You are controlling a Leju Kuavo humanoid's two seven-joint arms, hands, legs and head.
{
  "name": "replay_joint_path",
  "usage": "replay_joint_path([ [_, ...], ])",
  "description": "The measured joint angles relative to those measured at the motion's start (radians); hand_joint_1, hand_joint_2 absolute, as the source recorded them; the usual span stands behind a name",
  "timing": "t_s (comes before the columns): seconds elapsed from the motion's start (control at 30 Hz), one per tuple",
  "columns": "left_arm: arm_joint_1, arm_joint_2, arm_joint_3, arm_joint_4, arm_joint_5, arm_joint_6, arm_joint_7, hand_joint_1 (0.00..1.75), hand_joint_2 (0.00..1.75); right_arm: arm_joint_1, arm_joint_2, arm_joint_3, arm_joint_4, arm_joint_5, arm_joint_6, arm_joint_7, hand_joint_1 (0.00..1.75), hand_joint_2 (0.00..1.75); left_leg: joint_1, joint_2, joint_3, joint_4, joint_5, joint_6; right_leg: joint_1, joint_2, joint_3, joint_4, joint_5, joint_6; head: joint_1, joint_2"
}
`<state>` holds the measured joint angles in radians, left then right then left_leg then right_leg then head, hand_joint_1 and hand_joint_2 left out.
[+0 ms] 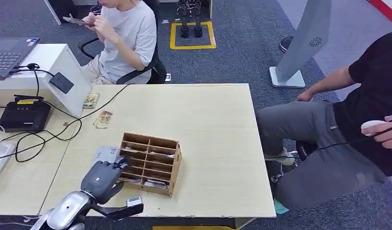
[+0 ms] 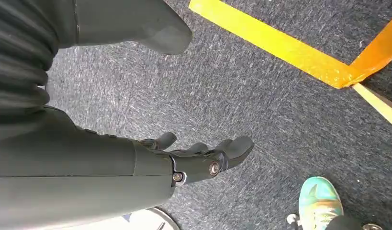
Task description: Pass the card to the sensor for recognition and then transmit it.
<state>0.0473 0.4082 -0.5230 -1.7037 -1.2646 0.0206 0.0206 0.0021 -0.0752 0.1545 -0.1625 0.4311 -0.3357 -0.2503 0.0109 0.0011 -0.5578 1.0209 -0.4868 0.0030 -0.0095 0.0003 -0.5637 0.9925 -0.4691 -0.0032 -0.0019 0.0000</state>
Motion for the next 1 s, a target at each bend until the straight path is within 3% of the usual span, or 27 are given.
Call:
replay_joint_path([
  [1.0, 0.001, -0.004, 0.000, 0.000, 0.005, 0.000, 0.000, 0.00, 1.75, 0.000, 0.000, 0.000, 0.000, 0.000, 0.000, 0.000, 0.00, 1.75, 0.000, 0.000, 0.000, 0.000, 0.000, 0.000, 0.000, 0.000, 0.000, 0.000, 0.000, 0.000, 0.000, 0.000],
])
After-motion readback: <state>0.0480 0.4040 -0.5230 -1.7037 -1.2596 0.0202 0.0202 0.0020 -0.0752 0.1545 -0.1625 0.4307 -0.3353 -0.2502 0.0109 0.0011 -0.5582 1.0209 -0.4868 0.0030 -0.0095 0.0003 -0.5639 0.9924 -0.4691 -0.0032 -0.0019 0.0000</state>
